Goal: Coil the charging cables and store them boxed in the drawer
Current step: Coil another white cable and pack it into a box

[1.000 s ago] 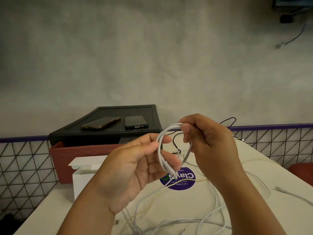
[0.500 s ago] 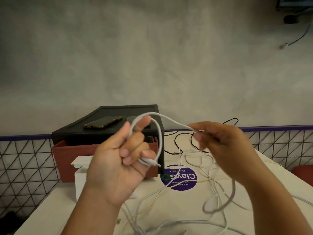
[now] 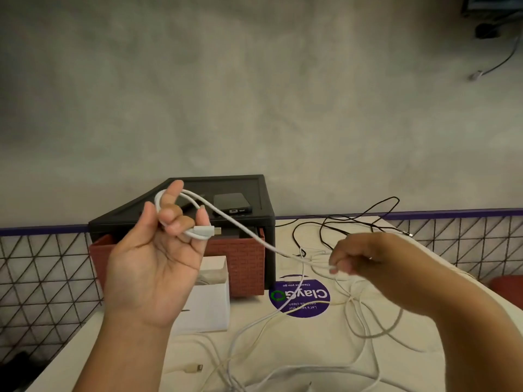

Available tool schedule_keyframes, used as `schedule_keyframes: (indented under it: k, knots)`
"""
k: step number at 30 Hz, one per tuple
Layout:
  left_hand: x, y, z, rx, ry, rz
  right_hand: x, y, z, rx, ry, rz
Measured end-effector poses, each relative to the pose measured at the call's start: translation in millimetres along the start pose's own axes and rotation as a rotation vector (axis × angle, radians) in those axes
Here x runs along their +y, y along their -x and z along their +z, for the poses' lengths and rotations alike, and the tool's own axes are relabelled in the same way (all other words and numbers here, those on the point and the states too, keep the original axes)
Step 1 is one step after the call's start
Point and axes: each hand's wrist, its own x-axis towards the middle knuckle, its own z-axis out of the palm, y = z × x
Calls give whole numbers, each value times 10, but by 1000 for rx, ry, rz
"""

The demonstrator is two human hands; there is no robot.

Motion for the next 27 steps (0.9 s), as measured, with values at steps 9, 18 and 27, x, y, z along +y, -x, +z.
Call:
schedule_keyframes:
  k: [9, 18, 27]
  knots:
    - [-153, -60, 83, 69, -64, 191, -332, 1, 140, -404, -169, -159]
    - [-459, 57, 238, -208, -922, -14, -409, -33, 161, -181, -528, -327]
    - [-517, 146, 379, -350, -841, -163, -269, -169, 213, 477, -465, -163]
